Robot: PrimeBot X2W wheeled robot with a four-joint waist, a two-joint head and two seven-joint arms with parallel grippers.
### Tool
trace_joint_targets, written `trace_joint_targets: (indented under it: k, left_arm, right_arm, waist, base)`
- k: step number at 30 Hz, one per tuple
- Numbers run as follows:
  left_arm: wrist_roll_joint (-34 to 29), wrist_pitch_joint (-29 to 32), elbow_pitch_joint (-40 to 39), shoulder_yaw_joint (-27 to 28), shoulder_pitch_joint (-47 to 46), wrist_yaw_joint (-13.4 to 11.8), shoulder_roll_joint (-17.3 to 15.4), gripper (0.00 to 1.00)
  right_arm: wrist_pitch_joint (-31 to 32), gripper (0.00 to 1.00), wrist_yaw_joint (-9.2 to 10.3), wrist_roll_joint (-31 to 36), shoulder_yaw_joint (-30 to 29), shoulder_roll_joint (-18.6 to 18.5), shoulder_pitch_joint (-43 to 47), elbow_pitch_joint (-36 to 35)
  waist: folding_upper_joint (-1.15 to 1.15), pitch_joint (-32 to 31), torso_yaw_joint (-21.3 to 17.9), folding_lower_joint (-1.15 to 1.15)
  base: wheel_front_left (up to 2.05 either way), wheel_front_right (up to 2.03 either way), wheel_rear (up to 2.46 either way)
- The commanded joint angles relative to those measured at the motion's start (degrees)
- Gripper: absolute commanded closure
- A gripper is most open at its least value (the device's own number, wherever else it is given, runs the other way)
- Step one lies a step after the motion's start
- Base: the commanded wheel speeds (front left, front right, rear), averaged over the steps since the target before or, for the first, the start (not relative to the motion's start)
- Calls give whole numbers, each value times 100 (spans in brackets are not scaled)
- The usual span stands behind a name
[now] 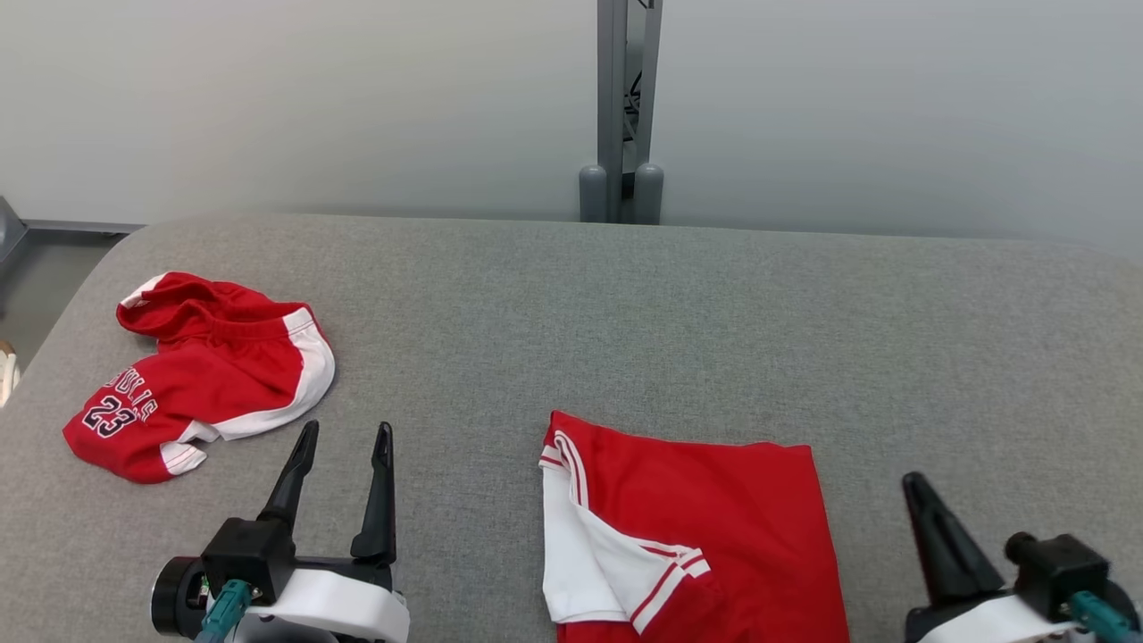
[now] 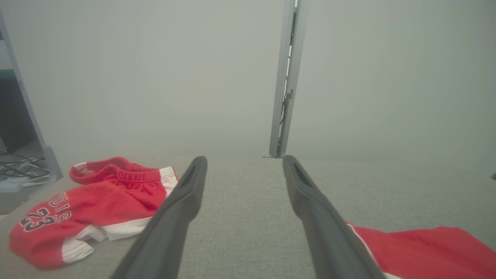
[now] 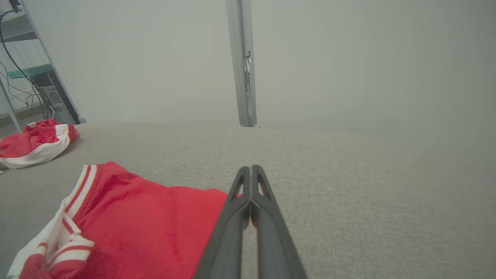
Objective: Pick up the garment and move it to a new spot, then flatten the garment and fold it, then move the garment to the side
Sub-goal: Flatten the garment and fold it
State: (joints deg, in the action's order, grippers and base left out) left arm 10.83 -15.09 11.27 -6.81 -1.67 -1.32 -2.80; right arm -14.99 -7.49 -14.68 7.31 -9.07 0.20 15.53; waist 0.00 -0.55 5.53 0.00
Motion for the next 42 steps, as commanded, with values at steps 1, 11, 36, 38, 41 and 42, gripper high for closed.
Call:
trace_joint_targets:
  k: [1, 11, 36, 38, 41, 42]
  left_arm:
    - [2, -6, 3, 10, -57, 14, -22, 0]
    - [-10, -6, 38, -46, -158, 22, -21, 0]
    - [-13, -6, -43, 45, -30, 0, -19, 0]
    - [0, -6, -87, 47, -27, 11, -21, 0]
    - [10, -6, -130, 40, -21, 11, -22, 0]
    - [16, -6, -138, 37, -25, 7, -21, 0]
  right_arm:
    - [-27, 100, -2, -72, 161, 6, 35, 38]
    - [-28, 100, -2, -714, 2025, -147, -249, 693]
    - [-26, 100, -2, -1804, 2977, -393, -1145, 894]
    - [-27, 100, -2, -1657, 2649, -478, -1111, 757]
    - [-26, 100, -2, -1327, 2017, -559, -982, 518]
    - [-27, 100, -2, -1199, 1812, -566, -948, 422]
  waist:
    - [0, 28, 29, 0]
    - [0, 146, 342, 0]
    - [0, 85, 1071, 0]
    - [0, 48, 948, 0]
    - [0, -8, 741, 0]
    - [0, -20, 668, 0]
  base:
    - [0, 0, 0]
    - [0, 0, 0]
    - [0, 0, 0]
    - [0, 0, 0]
    - [0, 0, 0]
    - [0, 0, 0]
